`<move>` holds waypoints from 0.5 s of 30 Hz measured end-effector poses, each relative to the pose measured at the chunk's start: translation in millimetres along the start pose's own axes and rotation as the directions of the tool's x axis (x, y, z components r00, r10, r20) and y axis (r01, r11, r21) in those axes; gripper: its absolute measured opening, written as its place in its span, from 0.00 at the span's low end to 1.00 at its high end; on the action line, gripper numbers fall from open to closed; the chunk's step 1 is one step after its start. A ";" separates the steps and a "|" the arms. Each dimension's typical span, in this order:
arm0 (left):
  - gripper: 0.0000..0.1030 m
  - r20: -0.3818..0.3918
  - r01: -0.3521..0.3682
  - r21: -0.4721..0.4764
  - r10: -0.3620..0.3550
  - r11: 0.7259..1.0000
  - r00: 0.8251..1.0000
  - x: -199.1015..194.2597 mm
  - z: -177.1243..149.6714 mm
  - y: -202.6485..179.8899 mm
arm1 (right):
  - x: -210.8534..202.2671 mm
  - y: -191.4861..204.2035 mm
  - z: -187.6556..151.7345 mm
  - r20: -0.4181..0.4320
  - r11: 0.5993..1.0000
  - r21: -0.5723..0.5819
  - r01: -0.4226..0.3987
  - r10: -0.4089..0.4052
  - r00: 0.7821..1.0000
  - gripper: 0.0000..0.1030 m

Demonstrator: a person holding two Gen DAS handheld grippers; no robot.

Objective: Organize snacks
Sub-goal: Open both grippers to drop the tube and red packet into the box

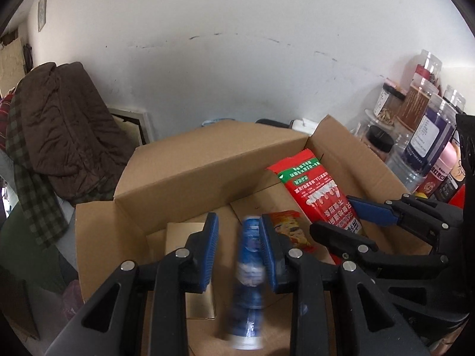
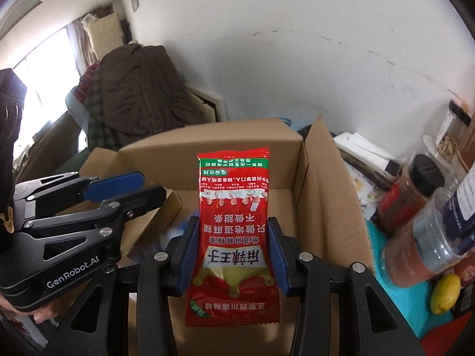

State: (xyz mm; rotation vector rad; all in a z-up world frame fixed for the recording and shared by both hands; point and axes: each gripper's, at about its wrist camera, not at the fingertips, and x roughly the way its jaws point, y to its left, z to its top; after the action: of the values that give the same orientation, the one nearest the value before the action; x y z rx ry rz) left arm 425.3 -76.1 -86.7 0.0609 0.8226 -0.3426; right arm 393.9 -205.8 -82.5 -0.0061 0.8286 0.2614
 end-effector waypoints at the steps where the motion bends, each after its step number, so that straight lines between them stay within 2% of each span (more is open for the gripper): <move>1: 0.27 -0.008 -0.001 -0.003 0.001 1.000 1.000 1.0 0.1 0.8 | 1.2 -1.1 -0.6 -0.005 1.000 0.005 0.000 0.000 1.000 0.42; 10: 0.27 -0.031 -0.016 0.000 0.016 1.000 0.999 2.5 -0.8 0.6 | 8.1 -3.7 -0.5 -0.033 1.000 0.013 0.005 -0.005 0.999 0.44; 15: 0.27 -0.059 -0.025 -0.011 0.024 1.000 0.998 3.0 -1.8 2.9 | 6.3 0.5 -0.4 -0.041 1.000 0.008 0.006 -0.005 0.999 0.49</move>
State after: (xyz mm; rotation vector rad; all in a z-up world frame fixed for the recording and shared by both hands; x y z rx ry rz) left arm 427.0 -73.8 -90.3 0.0702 0.8819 -0.3136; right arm 397.5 -204.0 -87.3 -0.0057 0.8703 0.2533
